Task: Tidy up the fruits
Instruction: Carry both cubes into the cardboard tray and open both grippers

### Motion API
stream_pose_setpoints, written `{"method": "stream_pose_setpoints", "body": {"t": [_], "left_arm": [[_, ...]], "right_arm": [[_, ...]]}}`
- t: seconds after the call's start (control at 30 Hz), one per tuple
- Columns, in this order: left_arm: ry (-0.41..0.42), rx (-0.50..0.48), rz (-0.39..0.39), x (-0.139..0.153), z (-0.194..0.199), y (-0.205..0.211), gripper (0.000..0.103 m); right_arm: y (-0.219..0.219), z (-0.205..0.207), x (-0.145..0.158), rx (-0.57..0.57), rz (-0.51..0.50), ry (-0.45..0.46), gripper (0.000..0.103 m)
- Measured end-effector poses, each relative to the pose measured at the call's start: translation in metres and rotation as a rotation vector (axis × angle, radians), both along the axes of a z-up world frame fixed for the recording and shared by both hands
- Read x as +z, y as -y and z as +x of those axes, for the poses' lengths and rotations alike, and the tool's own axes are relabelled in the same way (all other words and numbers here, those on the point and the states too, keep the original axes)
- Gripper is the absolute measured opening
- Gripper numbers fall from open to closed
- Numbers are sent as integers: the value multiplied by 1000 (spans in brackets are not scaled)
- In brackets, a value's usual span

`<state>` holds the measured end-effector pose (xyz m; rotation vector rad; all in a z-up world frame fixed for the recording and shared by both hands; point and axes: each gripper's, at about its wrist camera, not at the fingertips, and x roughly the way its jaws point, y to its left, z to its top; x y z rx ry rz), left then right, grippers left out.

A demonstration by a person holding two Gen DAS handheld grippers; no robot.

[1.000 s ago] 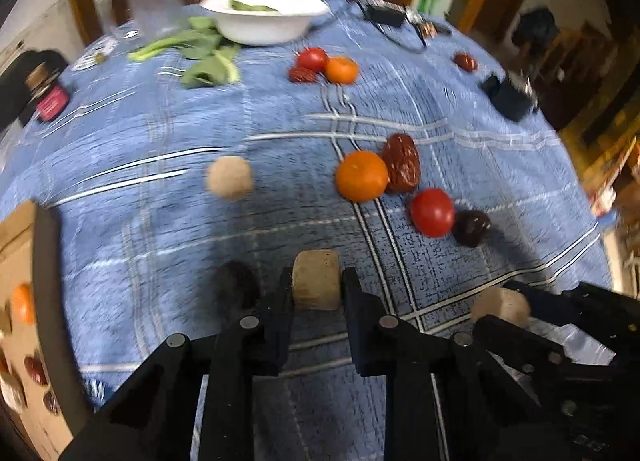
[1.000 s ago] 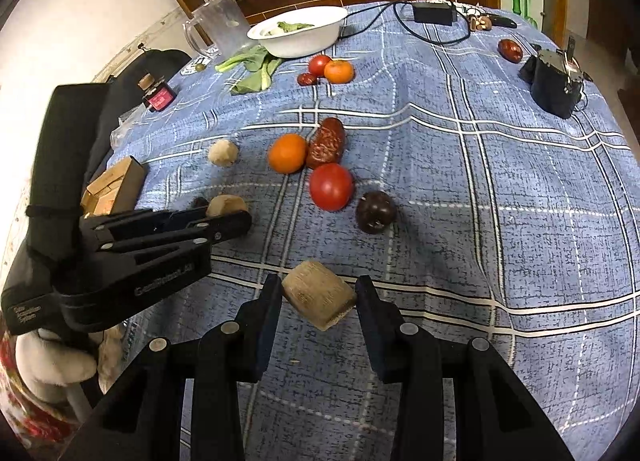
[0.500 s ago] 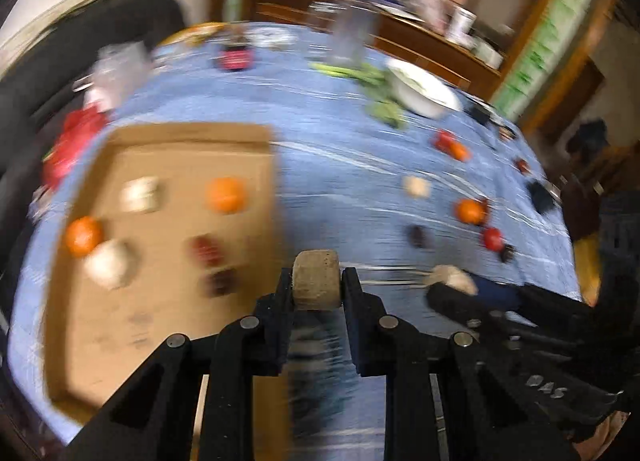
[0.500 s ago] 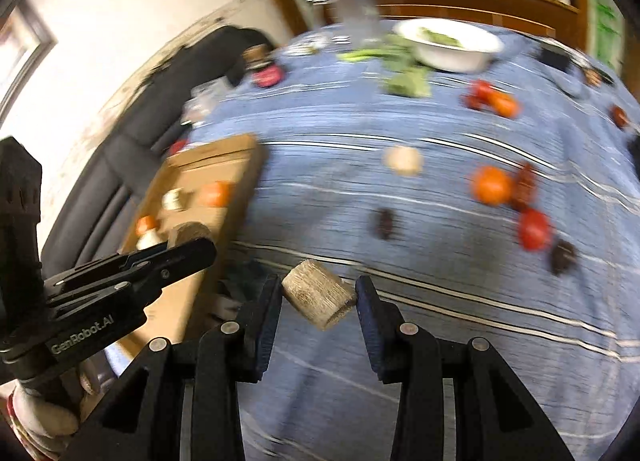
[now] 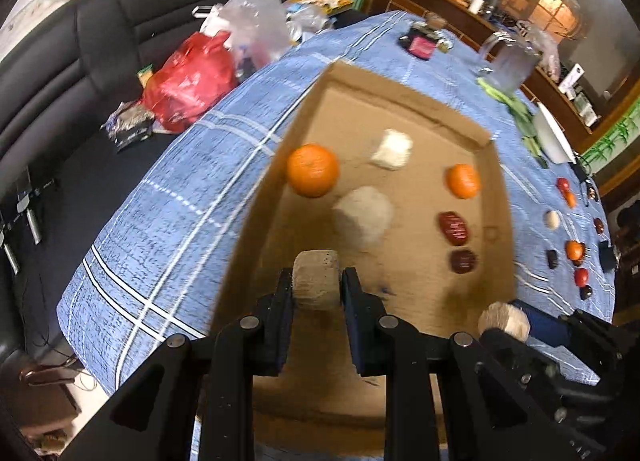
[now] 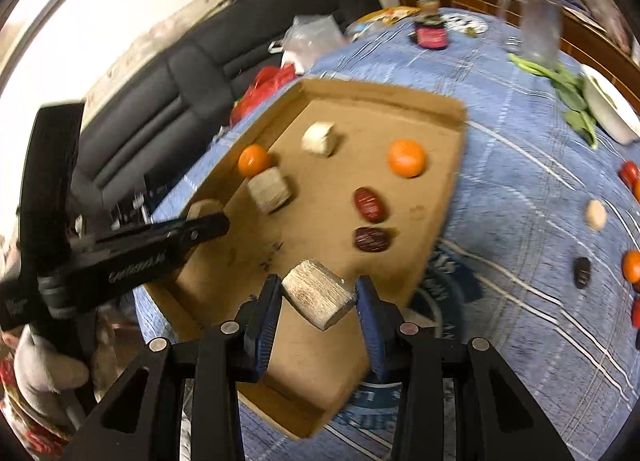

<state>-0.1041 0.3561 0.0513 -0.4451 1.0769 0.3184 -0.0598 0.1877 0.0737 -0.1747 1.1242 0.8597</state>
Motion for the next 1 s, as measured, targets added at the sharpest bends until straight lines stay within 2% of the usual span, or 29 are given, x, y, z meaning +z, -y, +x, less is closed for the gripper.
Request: {"method": "stream_pose_setpoints", "body": {"t": [0.17,0.3,0.37,0.43,0.5,0.6,0.77,0.83,0.9,1.0], "left_arm": [[-8,49,-50,-14,-2,-18,23],[14,52,-25,-10,1,-16,23],[32,55,-40,-7,-1,-17,23],[55,61,-50,0,-3,-20,26],[76,72,-55,8,-6,-22,36],[105,89,-70,20,-8,-25,43],[120,103,-87,34,-13,-26,44],[128,121,-95,38,-17,-29,44],[140,136,-100,43,-20,-33,44],[158,153,-108,50,-24,-38,44]], "right_arm": [[-18,-1,-19,12,-85,14,42],[-33,3,-32,24,-139,33,42],[-38,3,-36,27,-152,41,42],[-40,2,-37,30,-154,52,42],[-44,3,-37,37,-160,68,42],[-46,7,-36,29,-162,66,42],[-40,10,-23,-5,-104,61,44],[-36,10,-17,-30,-79,69,52],[-32,12,-11,-60,-58,72,55],[-29,16,-8,-88,-45,60,56]]}}
